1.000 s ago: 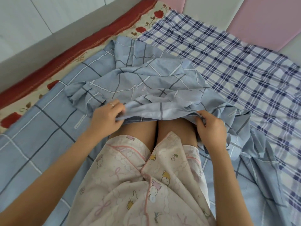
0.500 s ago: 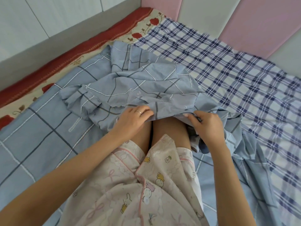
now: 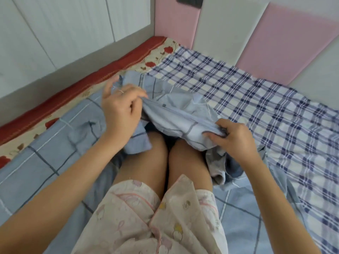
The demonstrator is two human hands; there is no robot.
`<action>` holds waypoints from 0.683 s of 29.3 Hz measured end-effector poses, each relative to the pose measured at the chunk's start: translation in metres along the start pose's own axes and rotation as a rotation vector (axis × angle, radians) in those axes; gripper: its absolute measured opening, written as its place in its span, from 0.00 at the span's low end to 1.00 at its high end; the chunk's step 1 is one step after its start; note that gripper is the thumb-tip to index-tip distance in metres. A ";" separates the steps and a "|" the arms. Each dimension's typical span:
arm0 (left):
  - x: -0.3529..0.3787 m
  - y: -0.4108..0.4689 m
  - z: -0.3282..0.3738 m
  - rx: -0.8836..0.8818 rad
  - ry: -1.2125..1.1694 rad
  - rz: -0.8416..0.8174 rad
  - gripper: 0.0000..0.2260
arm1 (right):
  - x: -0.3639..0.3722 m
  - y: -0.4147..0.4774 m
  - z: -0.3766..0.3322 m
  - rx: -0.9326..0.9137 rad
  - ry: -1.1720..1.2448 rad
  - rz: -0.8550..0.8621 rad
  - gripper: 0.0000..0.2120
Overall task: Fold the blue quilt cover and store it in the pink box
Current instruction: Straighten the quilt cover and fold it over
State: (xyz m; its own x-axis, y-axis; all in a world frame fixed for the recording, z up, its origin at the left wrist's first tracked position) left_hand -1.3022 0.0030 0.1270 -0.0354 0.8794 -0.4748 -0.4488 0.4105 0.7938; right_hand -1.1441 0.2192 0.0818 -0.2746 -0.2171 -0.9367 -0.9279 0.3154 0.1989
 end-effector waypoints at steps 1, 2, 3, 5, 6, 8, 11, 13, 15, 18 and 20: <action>0.014 0.022 -0.001 0.020 0.025 -0.118 0.11 | -0.004 0.013 0.005 0.005 -0.133 -0.014 0.08; 0.033 0.038 -0.006 -0.027 0.037 -0.299 0.10 | -0.002 0.025 0.011 0.020 -0.254 -0.102 0.09; 0.046 0.051 -0.014 -0.101 0.072 -0.421 0.10 | -0.001 0.034 0.021 0.060 -0.335 -0.213 0.12; 0.038 0.093 -0.020 -0.119 0.083 -0.306 0.10 | -0.035 0.061 0.033 0.148 -0.304 -0.115 0.10; 0.025 0.118 -0.022 -0.129 0.069 -0.186 0.09 | -0.070 0.075 0.040 0.188 -0.238 0.086 0.06; 0.019 0.158 -0.032 -0.141 0.070 -0.125 0.08 | -0.118 0.098 0.053 0.285 -0.250 0.275 0.13; 0.038 0.190 -0.052 -0.263 -0.072 -0.209 0.11 | -0.130 0.127 0.081 0.397 -0.418 0.037 0.13; 0.025 0.210 -0.064 -0.383 -0.225 0.049 0.12 | -0.173 0.139 0.089 0.399 -0.400 0.307 0.12; 0.018 0.215 -0.081 -0.552 -0.295 0.218 0.13 | -0.202 0.150 0.094 0.344 -0.394 0.471 0.11; 0.059 0.206 -0.134 -0.990 -0.223 -0.067 0.14 | -0.194 0.165 0.116 0.294 -0.623 0.029 0.29; 0.076 0.194 -0.154 -1.090 -0.126 -0.194 0.18 | -0.165 0.149 0.135 0.256 -0.870 -0.354 0.46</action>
State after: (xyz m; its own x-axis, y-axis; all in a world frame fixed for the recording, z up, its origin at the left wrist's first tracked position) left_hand -1.5297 0.1126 0.1860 0.1837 0.8668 -0.4635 -0.9829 0.1668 -0.0776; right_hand -1.2033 0.4271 0.2271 0.3877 0.3880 -0.8361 -0.8099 0.5766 -0.1079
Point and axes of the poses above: each hand's wrist, its own y-axis towards the middle knuckle, its own x-axis out of the palm, z = x × y, the point moved 8 cm from there along y, towards the middle knuckle, and after that the axes turned 8 degrees about -y, right-handed, at the moved point
